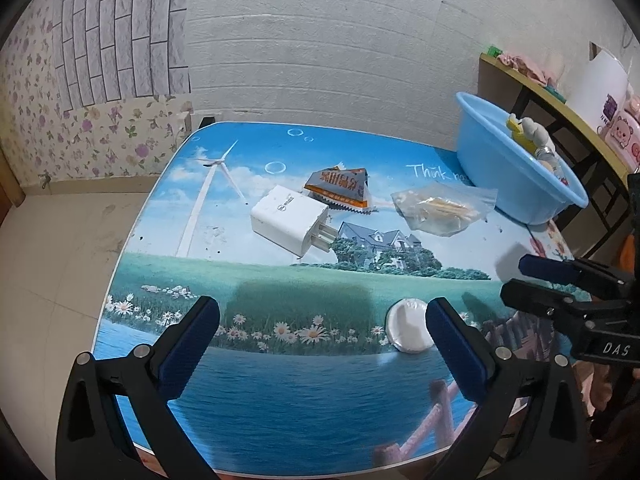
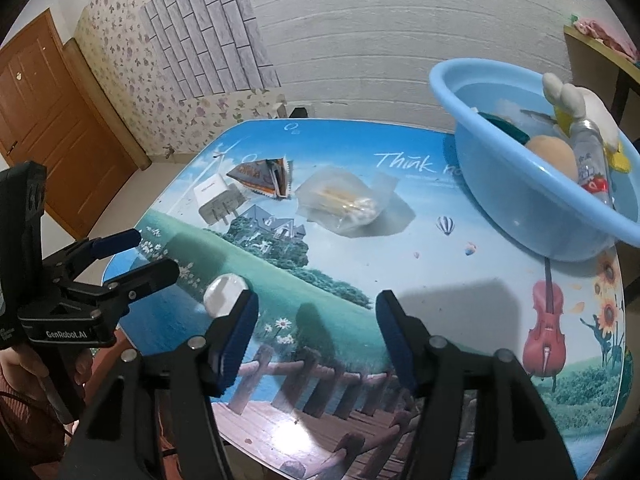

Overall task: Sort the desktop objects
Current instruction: 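Withdraw both grippers from the basin back over the table, then grasp the white charger with the left gripper while the right gripper grasps the white round lid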

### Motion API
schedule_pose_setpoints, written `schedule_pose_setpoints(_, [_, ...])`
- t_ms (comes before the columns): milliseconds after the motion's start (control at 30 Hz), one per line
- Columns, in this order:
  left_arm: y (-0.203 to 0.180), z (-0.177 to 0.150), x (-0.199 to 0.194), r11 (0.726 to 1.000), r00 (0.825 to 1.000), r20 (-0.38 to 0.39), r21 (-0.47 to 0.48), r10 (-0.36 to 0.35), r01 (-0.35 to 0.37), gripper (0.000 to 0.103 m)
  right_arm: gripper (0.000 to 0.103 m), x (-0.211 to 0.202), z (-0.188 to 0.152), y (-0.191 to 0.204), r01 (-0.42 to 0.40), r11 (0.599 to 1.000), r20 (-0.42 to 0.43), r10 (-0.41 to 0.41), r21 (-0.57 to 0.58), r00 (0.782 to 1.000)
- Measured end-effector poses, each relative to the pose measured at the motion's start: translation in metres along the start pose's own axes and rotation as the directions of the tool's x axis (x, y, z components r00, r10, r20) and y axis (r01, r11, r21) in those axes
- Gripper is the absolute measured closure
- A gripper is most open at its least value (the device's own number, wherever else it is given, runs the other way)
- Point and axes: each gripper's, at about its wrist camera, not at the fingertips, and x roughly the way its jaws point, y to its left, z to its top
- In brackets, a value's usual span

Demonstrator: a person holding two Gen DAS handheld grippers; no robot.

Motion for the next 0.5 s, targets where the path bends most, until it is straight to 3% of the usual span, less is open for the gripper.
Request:
schedule_pose_setpoints(300, [0.005,-0.001,0.001,1.0,1.0,0.004,-0.002,0.019,-0.019,0.0,0.018,0.004,0.0,0.005,0.016,1.0,0.007,-0.016,-0.017,1.0])
schedule_pose_setpoints(500, [0.013,-0.002,0.003,0.999,1.0,0.002,-0.02,0.027,-0.027,0.0,0.013,0.006,0.0,0.005,0.04,0.999,0.011,-0.04,-0.016,0.999])
